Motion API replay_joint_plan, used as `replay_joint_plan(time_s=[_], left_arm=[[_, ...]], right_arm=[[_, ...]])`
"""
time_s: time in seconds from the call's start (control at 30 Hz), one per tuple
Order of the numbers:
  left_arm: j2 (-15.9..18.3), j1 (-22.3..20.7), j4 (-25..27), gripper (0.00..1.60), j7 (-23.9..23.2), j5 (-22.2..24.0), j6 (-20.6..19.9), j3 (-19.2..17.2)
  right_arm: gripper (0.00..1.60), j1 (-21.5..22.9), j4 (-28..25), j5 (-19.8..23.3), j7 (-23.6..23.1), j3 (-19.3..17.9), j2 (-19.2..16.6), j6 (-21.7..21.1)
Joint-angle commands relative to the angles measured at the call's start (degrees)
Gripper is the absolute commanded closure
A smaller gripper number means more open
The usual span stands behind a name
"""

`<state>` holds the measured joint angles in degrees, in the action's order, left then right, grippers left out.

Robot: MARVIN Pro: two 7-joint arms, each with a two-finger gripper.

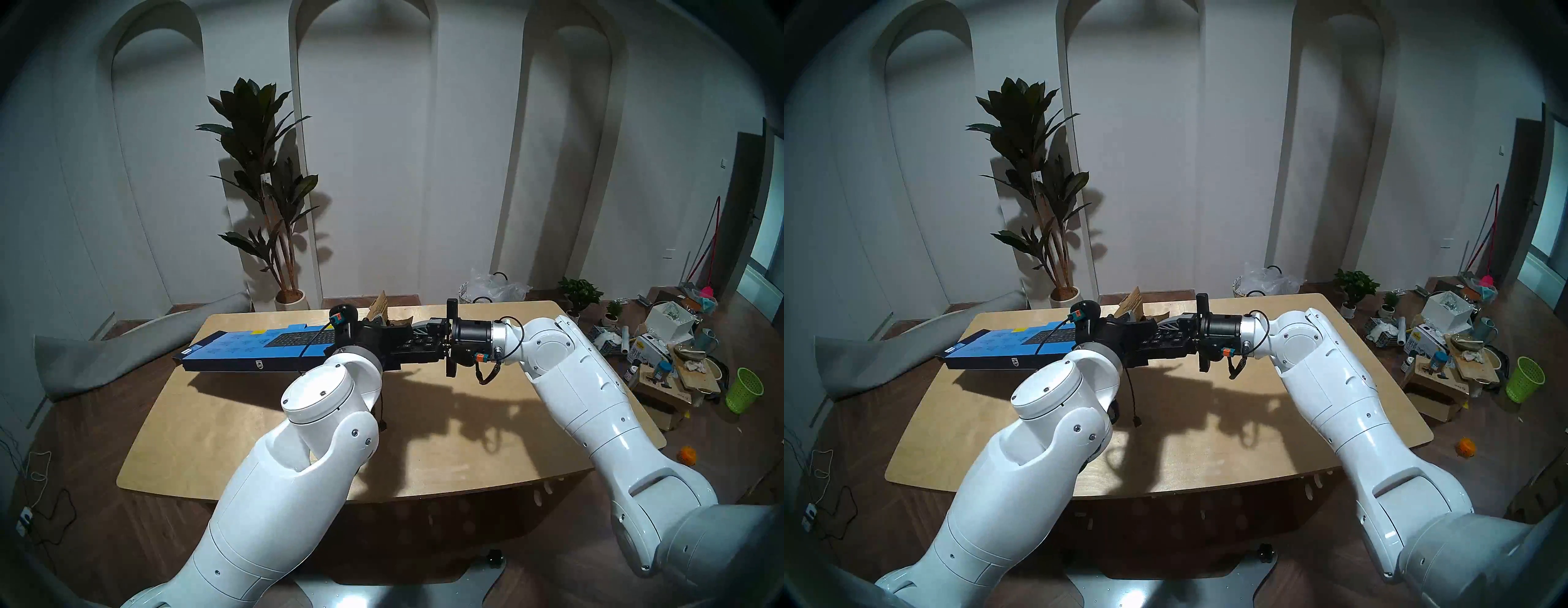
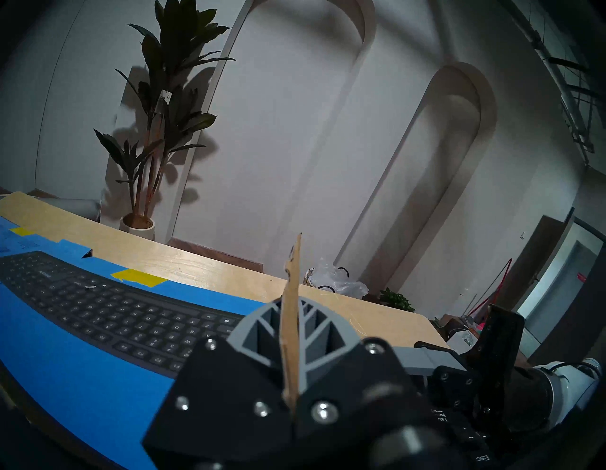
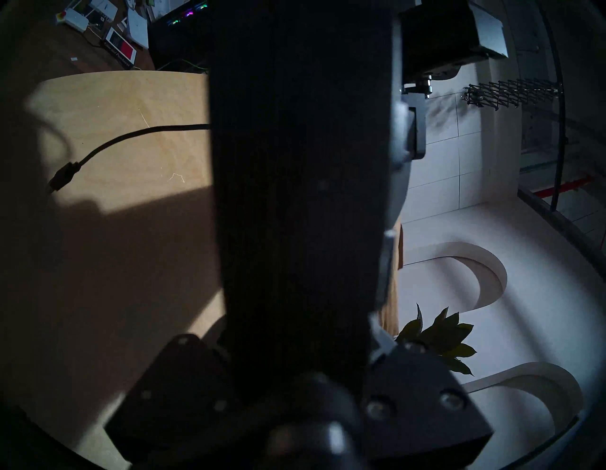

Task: Unwrap the new keyboard and set the wrapping aside

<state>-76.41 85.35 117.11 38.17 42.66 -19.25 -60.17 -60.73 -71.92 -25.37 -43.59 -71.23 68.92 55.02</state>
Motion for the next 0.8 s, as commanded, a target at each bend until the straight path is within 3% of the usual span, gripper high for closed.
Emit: replay_joint_plan(time_s=[0.0,0.2,0.23,0.77], left_arm=[[0.9,-0.5,0.8,1.6,-1.7,-0.9,0.9,0.8],[2.5,-0.2,-0.6,1.6,-2.7,-1.6,1.6,1.1],[2.6,-0.1,-0.7,1.6,-2.7,-1.6,1.6,1.0],[5.5,0.6,-3.1,1.6,-6.2,-2.0,2.6,1.3]], right_arm=[[1.6,-1.3,-6.2,4.2,3.5,-0.2,-2.5,0.0],[1.6,-3.6,-10.7,6.6,2.8,0.0,-7.8,0.0],[1.6,-2.9,-9.3,6.8,2.7,0.1,-8.4,0.0],[1.6,-7.7,-18.7,13.1,2.9,-4.3,-19.3,0.0]])
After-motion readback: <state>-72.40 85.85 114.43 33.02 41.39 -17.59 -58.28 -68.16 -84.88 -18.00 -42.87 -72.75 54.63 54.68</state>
